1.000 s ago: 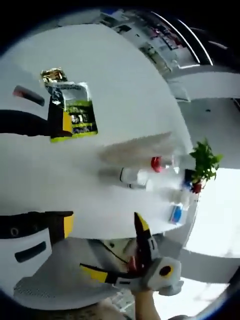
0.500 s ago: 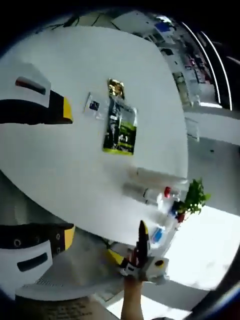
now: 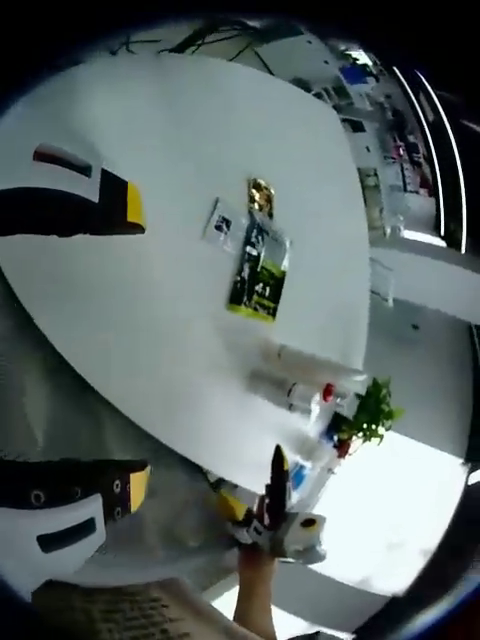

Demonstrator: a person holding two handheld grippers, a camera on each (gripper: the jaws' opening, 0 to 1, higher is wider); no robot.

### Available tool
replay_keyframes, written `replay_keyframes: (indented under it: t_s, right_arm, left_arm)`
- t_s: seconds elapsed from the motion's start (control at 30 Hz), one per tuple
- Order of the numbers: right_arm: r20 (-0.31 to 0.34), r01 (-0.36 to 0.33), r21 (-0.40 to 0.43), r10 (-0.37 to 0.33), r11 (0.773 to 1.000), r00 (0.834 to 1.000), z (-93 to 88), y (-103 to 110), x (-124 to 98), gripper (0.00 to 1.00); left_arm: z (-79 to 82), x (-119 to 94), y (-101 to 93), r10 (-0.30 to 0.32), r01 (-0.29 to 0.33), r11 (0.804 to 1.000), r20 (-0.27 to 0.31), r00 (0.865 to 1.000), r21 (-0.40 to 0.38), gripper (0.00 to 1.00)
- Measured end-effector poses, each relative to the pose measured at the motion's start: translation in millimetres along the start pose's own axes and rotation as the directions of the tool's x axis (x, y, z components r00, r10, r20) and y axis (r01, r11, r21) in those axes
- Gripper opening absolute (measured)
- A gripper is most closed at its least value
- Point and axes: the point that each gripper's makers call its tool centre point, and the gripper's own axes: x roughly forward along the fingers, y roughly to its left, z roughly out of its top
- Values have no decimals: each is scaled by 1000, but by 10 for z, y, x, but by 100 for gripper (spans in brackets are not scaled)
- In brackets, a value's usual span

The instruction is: Arrange the skincare products in the storage area until every visible bottle or jar stands upright without overlapping.

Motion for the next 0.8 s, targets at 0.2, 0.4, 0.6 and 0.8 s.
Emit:
replay_keyframes:
  t_s: [0.2,0.4,0.6,0.8]
  right_arm:
    - [6,-2,-6,2,1000,1000,-3,-12,4,99]
    - [24,12,9,-12,1000,1000,4,-71,-1,99]
    - [26,5,-7,-5,1000,1000,4,-57,11,99]
    - [37,5,-5,-5,1000,999,17,-51,7,99]
  left_arm:
    - [-51,-147,-25,20,-20,1000,6,1000,-13,94]
    - [-180,-144,-67,24,-25,999,-16,1000,-45,94]
    - [-214,-124,-61,37,-39,998,-30,999,-51,94]
    - [21,-88,-37,89,-85,991,38,995,-104,92]
